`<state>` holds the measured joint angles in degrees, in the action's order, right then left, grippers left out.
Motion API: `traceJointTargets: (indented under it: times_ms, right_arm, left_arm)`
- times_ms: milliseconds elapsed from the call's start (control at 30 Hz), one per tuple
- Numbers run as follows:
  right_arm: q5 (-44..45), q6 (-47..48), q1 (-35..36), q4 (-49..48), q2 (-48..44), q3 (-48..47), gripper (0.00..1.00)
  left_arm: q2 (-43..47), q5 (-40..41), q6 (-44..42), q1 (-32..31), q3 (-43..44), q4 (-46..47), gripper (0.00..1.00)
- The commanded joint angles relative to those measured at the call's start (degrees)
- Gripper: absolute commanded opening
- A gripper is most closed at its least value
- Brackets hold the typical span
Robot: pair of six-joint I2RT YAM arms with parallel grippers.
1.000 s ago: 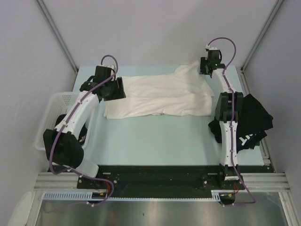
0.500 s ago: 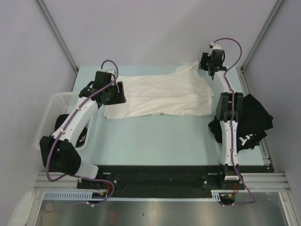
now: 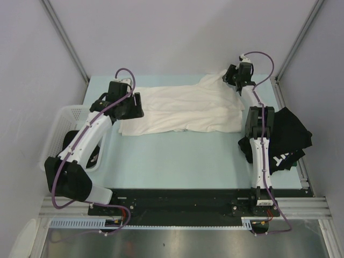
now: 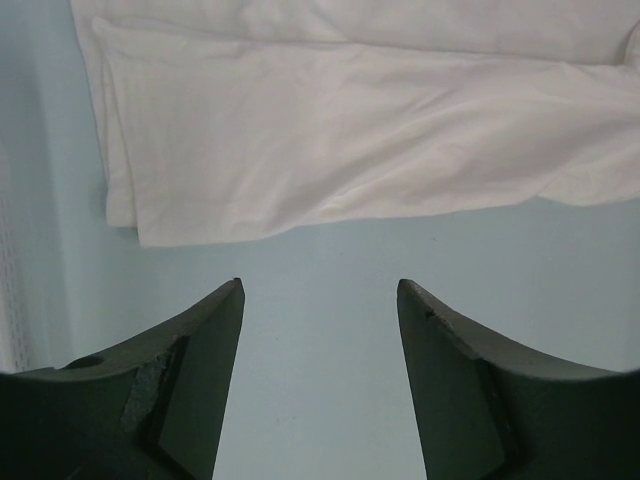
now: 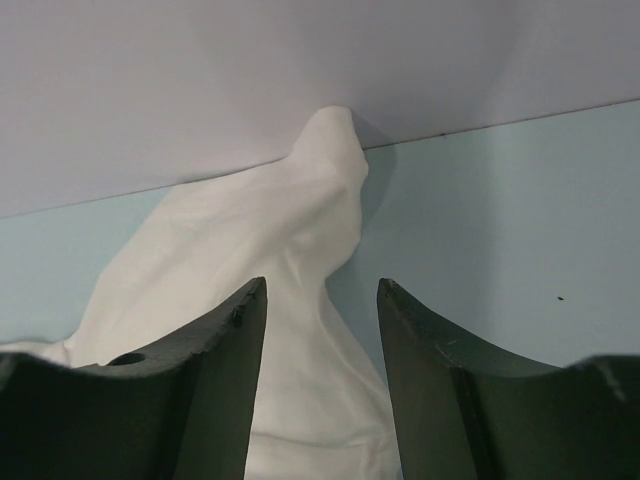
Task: Fold and stack the t-shirts
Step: Fold the flattened tshirt in 1/3 of the way
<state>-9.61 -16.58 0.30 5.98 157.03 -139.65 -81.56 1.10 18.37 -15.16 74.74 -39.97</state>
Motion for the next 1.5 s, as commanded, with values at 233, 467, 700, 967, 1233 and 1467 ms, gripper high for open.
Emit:
traceJointTargets:
  times_ms: [233, 467, 700, 967, 1233, 1467]
  right_arm:
    - [-2.08, -0.29, 0.32, 0.17, 0.55, -3.08, 0.51]
    - [-2.43, -1.17, 0.93, 0.61, 1.52, -3.08, 0.51]
    - [-3.4, -2.76, 1.11, 0.88, 2.58, -3.96, 0.47]
    - [-2.88, -1.53, 0.94, 0.36, 0.56, -1.25, 0.47]
    - [-1.99, 3.22, 0.58, 0.43, -8.47, 1.49, 0.55]
    - [-2.0, 5.76, 0.85, 3.42, -24.54, 18.08, 0.48]
  left_arm:
    - [0.96, -2.16, -0.62, -0.66, 2.34, 2.0, 0.69]
    - [0.44, -2.25, -1.06, -0.66, 2.69, 2.26, 0.69]
    - [-0.27, -2.77, -1.14, -0.75, 3.04, 2.52, 0.7]
    - [-1.32, -3.74, -0.88, -0.66, 3.66, 2.88, 0.7]
    - [-3.52, -2.95, -0.09, -0.75, 0.94, 4.37, 0.68]
    - [-8.79, 0.83, 0.97, -0.75, -0.04, 7.27, 0.61]
